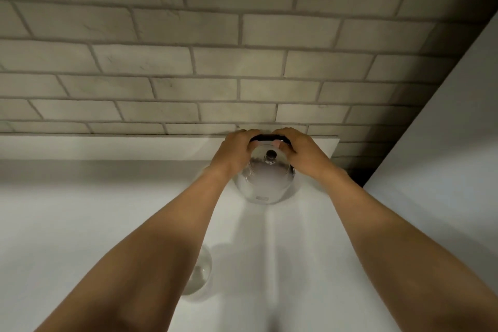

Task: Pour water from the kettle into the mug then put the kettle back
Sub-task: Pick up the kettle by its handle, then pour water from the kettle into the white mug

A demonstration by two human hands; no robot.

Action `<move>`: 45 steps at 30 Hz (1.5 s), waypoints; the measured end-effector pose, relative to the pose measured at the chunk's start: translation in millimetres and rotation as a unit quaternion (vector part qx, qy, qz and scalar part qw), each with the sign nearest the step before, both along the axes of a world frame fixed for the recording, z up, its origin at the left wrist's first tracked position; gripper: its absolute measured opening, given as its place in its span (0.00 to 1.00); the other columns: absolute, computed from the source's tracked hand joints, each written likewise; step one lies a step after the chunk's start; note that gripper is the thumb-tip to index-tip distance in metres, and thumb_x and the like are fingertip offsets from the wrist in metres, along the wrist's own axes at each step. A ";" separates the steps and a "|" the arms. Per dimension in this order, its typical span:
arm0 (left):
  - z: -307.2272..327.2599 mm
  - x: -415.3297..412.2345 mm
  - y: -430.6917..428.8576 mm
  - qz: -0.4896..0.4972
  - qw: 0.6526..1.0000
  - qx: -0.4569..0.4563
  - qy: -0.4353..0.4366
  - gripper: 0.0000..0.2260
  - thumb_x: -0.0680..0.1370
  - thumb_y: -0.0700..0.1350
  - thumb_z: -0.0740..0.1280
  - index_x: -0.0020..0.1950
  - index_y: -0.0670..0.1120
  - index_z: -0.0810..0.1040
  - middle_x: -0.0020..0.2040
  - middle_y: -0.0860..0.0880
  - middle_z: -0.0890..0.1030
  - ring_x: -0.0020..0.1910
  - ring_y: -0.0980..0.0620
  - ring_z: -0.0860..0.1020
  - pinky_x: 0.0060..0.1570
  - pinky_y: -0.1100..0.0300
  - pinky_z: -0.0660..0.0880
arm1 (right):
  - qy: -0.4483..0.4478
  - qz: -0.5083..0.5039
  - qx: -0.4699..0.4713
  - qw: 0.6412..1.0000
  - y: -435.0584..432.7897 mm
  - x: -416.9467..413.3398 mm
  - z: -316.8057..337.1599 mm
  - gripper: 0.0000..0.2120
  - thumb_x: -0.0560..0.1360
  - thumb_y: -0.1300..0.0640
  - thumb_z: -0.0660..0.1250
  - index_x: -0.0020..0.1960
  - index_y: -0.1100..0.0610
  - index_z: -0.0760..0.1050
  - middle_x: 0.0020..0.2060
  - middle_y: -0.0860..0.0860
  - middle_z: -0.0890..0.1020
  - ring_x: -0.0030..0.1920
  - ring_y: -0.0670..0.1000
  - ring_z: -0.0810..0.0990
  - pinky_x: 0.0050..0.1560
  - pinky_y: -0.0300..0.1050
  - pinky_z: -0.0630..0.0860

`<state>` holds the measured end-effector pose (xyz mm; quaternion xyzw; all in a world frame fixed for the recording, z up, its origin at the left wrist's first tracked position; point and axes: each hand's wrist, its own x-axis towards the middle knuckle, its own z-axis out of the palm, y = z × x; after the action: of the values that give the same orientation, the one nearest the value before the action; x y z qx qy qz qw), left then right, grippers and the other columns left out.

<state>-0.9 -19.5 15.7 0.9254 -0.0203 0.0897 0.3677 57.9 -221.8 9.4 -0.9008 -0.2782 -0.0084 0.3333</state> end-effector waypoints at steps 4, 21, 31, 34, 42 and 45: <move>35.9 -27.3 -7.7 -0.015 0.999 -0.016 -0.025 0.13 0.85 0.42 0.64 0.68 0.49 0.82 0.57 0.47 0.85 0.56 0.47 0.81 0.50 0.64 0.71 | -0.034 -0.011 0.043 0.998 -2.7 -33.5 35.5 0.15 0.84 0.49 0.64 0.69 0.48 0.79 0.53 0.46 0.82 0.50 0.43 0.79 0.53 0.29 0.68; 23.3 -243.4 -27.5 -0.042 0.993 0.038 -0.104 0.30 0.84 0.63 0.60 0.84 0.60 0.56 0.85 0.56 0.53 0.81 0.47 0.60 0.66 0.45 0.74 | -0.127 -0.079 0.089 0.985 -10.8 -189.9 112.7 0.13 0.81 0.44 0.69 0.61 0.48 0.85 0.52 0.41 0.87 0.55 0.44 0.84 0.60 0.47 0.80; 4.4 -267.3 -61.6 -0.046 0.996 0.027 -0.066 0.30 0.86 0.59 0.57 0.85 0.53 0.53 0.86 0.53 0.51 0.84 0.46 0.52 0.81 0.44 0.57 | -0.134 -0.034 0.086 0.987 -21.7 -222.2 103.6 0.12 0.80 0.42 0.69 0.58 0.45 0.85 0.45 0.23 0.82 0.53 0.37 0.83 0.52 0.31 0.76; -0.7 -271.7 -71.1 -0.029 0.997 0.017 -0.075 0.29 0.86 0.57 0.59 0.85 0.50 0.57 0.85 0.49 0.56 0.84 0.46 0.54 0.81 0.45 0.55 | -0.121 -0.019 0.092 0.988 -25.2 -221.8 97.0 0.11 0.79 0.42 0.70 0.57 0.45 0.86 0.45 0.23 0.83 0.52 0.36 0.84 0.51 0.29 0.76; -21.9 -285.4 -93.5 0.014 0.992 -0.060 -0.114 0.26 0.86 0.50 0.65 0.82 0.43 0.65 0.82 0.43 0.63 0.82 0.46 0.61 0.81 0.44 0.56 | -0.097 0.027 0.070 0.992 -24.5 -223.7 88.0 0.11 0.78 0.41 0.71 0.56 0.44 0.86 0.45 0.31 0.86 0.53 0.34 0.84 0.52 0.27 0.75; -26.7 -289.3 -98.3 0.026 0.990 -0.085 -0.110 0.26 0.86 0.51 0.65 0.82 0.44 0.64 0.82 0.43 0.63 0.82 0.47 0.60 0.81 0.44 0.56 | -0.106 0.038 0.037 0.993 -21.8 -227.1 90.4 0.14 0.78 0.39 0.70 0.58 0.44 0.86 0.46 0.31 0.84 0.54 0.35 0.84 0.53 0.32 0.77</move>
<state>-290.2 -117.8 -11.0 0.8753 -0.0283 0.2018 0.4385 -169.1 -243.6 99.8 -0.8708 -0.3449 -0.1012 0.3352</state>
